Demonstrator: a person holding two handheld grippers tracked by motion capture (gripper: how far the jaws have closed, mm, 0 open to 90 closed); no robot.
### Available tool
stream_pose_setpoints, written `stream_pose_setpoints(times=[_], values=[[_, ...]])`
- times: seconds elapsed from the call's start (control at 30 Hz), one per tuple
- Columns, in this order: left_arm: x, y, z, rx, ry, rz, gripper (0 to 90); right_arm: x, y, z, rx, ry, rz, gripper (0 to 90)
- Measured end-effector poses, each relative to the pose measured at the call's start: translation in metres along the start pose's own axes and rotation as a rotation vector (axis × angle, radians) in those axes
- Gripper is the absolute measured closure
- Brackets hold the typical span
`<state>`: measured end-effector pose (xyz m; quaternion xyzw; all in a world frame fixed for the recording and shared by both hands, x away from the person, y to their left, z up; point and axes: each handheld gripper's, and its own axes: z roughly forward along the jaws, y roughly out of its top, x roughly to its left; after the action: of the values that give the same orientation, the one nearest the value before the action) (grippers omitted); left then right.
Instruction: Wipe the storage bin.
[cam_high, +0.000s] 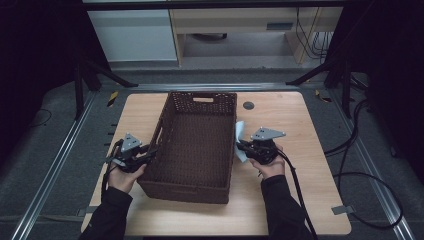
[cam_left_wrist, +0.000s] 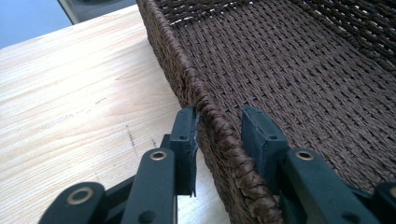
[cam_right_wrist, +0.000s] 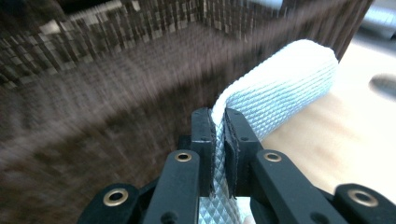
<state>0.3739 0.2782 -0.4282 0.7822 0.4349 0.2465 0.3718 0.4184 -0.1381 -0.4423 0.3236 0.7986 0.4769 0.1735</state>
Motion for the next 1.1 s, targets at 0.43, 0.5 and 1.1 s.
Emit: stream_pose_setpoints(times=[0.43, 0.5, 1.1], values=[[-0.002, -0.003, -0.011, -0.033, 0.004, 0.002, 48.3, 0.009, -0.026, 0.010, 0.091, -0.001, 0.000, 83.9], [-0.004, -0.005, -0.017, -0.040, -0.019, 0.002, 49.5, 0.009, -0.034, 0.013, 0.110, 0.001, 0.007, 83.9], [-0.005, -0.007, -0.010, -0.004, -0.013, 0.001, 67.3, 0.018, 0.009, -0.027, -0.065, 0.047, -0.019, 83.8]])
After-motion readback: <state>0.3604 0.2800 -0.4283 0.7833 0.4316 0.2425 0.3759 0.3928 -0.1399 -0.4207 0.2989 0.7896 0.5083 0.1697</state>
